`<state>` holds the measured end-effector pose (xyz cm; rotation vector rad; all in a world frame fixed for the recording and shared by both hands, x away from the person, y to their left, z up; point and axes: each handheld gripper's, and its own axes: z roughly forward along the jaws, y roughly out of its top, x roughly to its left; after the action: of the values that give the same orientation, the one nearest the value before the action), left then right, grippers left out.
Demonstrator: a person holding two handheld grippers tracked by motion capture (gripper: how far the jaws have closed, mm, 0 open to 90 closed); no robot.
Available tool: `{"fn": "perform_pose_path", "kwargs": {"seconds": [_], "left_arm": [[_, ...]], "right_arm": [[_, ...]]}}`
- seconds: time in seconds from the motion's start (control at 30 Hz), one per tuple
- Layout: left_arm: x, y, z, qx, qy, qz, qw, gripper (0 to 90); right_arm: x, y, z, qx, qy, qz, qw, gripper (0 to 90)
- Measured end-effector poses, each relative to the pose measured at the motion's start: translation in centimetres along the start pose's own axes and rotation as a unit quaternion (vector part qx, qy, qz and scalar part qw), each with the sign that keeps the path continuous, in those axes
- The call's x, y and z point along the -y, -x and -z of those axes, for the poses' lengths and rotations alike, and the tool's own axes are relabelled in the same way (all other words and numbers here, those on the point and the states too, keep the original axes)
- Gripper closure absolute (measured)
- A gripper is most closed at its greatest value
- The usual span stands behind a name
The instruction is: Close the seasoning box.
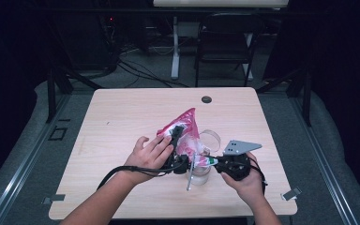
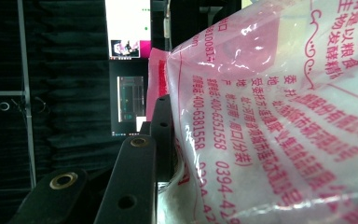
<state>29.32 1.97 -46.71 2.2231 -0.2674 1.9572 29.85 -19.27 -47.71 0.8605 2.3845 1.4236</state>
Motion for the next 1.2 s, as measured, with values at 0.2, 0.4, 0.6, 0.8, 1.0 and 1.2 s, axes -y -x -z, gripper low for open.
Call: {"fn": "perform_pose_path", "kwargs": {"seconds": [0.2,0.4,0.6,0.8,1.0,1.2], "left_arm": [[-0.02,-0.04,0.10,-0.004,0.002,-0.001,1.0000,71.8],[0.08,-0.03,0.20,-0.004,0.002,0.001,1.0000,71.7],[0.11,-0.04,0.20,-0.005,0.003,-0.001,1.0000,71.8],[0.06,0.01,0.20,-0.003,0.002,0.000,1.0000,71.8],[0.14,0.10,0.33,-0.008,0.009,0.003,0.9999,71.8],[0.23,0.28,0.51,-0.008,0.009,0.003,0.9999,71.8]], "right_arm": [[0.00,-0.01,0.01,0.002,0.002,-0.001,1.0000,90.0],[-0.02,-0.04,0.03,0.002,0.002,0.001,1.0000,90.0],[-0.03,-0.05,0.03,0.005,0.002,0.000,1.0000,90.0],[-0.02,-0.03,0.04,0.008,-0.001,0.002,1.0000,90.0],[-0.01,0.00,0.07,0.011,0.000,0.001,0.9999,90.0],[0.03,0.01,-0.04,0.010,-0.001,0.000,0.9999,90.0]]}}
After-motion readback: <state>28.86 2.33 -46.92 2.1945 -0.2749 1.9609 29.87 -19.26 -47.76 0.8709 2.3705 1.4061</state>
